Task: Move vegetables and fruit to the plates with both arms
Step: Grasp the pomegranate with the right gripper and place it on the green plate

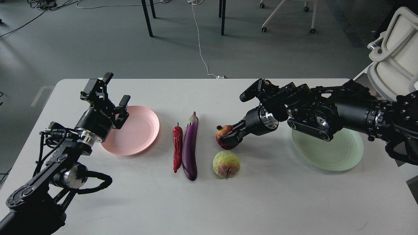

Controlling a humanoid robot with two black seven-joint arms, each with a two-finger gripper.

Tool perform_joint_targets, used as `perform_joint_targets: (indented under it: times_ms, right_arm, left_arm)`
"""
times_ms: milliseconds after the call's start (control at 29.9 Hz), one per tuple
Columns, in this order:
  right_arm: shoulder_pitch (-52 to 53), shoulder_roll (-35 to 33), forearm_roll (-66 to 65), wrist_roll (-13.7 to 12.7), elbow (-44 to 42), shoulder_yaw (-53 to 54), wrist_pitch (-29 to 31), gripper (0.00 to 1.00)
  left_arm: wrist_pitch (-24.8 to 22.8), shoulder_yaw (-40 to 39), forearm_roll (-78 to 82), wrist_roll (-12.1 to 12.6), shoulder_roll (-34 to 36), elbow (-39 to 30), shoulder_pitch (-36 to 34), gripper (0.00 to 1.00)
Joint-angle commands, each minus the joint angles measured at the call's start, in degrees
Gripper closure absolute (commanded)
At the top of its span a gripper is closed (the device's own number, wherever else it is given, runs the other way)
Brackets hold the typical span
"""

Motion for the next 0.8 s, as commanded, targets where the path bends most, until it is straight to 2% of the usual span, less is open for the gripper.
perform_joint_targets:
  times_ms: [0,100,267,367,467,601,768]
  right_arm:
    - [2.42,-2.98,0.14,0.01,0.88,0.29,0.03,0.63]
    - [4.97,-7.98,0.05,0.01,4.04,0.29,0.03,0.63]
    - [8.05,-22.47,-0.74,0.01,12.91,0.20,-0.32,0.61]
    - [8.32,-31.61,-5.72,0.01,16.96,0.20,-0.85,0.61]
    - [7.09,-37.34,-11.27,0.01,17.23,0.20,-1.64,0.61]
    - [2.09,-39.46,-12.78,0.01,14.35,0.20,-6.03,0.60]
    - [-3.63,-36.92,-12.96,0.01,6.96,0.29,-8.84,0.60]
  left_arm:
    - [0.02,-0.08,-0.03,0.00,0.02,0.00,0.01,0.02]
    - [0.02,-0.08,-0.03,0.00,0.02,0.00,-0.08,0.02]
    - [0.02,-0.08,-0.03,0.00,0.02,0.00,-0.08,0.02]
    - [-0.07,0.10,0.06,0.00,-0.50,0.00,-0.08,0.02]
    - [0.02,0.71,0.06,0.09,-1.12,0.00,-0.17,0.02]
    - [0.10,0.98,0.23,0.35,-3.05,0.00,-0.78,0.02]
    - [0.10,0.98,0.32,0.35,-3.23,0.00,-0.96,0.02]
